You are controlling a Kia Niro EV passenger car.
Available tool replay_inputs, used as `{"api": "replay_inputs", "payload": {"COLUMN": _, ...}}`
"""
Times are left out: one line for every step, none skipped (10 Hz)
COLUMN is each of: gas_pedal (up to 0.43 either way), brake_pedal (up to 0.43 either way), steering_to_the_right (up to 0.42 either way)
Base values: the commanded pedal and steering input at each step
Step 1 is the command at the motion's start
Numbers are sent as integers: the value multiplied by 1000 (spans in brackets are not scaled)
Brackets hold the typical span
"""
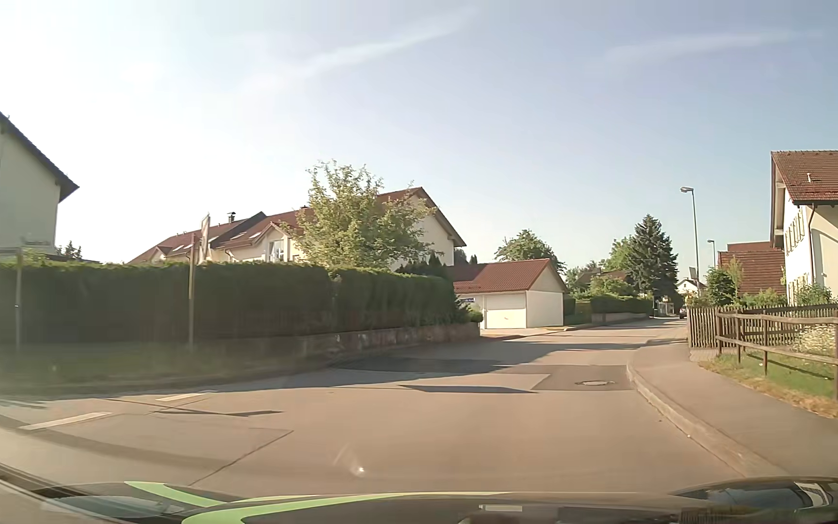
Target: Follow the waypoints while adhering to traffic rules and regulations
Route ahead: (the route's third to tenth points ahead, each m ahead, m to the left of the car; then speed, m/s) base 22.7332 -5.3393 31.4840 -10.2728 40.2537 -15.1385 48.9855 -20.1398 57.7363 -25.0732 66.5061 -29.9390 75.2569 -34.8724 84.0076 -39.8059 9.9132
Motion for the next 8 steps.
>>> {"api": "replay_inputs", "payload": {"gas_pedal": 177, "brake_pedal": 0, "steering_to_the_right": 101}}
{"api": "replay_inputs", "payload": {"gas_pedal": 177, "brake_pedal": 0, "steering_to_the_right": 101}}
{"api": "replay_inputs", "payload": {"gas_pedal": 177, "brake_pedal": 0, "steering_to_the_right": 102}}
{"api": "replay_inputs", "payload": {"gas_pedal": 177, "brake_pedal": 0, "steering_to_the_right": 102}}
{"api": "replay_inputs", "payload": {"gas_pedal": 177, "brake_pedal": 0, "steering_to_the_right": 102}}
{"api": "replay_inputs", "payload": {"gas_pedal": 177, "brake_pedal": 0, "steering_to_the_right": 102}}
{"api": "replay_inputs", "payload": {"gas_pedal": 177, "brake_pedal": 0, "steering_to_the_right": 102}}
{"api": "replay_inputs", "payload": {"gas_pedal": 177, "brake_pedal": 0, "steering_to_the_right": 102}}
